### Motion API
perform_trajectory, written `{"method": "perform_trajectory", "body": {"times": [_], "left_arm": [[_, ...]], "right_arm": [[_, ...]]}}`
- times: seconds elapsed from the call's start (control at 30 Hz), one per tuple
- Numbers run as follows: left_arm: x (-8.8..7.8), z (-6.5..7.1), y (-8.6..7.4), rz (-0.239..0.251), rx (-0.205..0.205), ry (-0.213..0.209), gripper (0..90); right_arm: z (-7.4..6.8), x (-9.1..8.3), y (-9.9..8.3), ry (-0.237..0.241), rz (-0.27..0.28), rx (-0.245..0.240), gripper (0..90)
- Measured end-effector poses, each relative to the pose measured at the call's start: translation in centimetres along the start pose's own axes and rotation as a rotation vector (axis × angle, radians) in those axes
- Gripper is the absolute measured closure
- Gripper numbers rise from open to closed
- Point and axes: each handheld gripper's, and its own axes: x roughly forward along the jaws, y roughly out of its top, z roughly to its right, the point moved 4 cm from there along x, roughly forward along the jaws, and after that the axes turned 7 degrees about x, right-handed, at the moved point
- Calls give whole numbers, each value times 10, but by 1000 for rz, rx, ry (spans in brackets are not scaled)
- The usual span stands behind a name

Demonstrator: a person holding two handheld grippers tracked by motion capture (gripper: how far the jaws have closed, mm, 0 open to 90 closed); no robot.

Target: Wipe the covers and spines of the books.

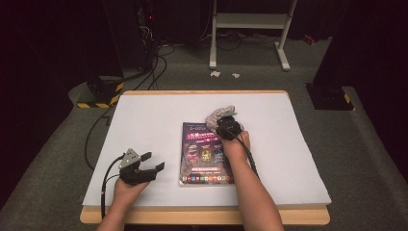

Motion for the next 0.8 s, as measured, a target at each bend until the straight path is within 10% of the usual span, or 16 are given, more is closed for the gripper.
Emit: {"method": "perform_trajectory", "body": {"times": [0.47,0.8], "left_arm": [[0,1,1,9,-2,-12,262],[-3,-2,1,11,-3,-3,262]], "right_arm": [[-115,23,32,172,2,-102,606],[-99,20,29,145,-13,-117,603]]}}
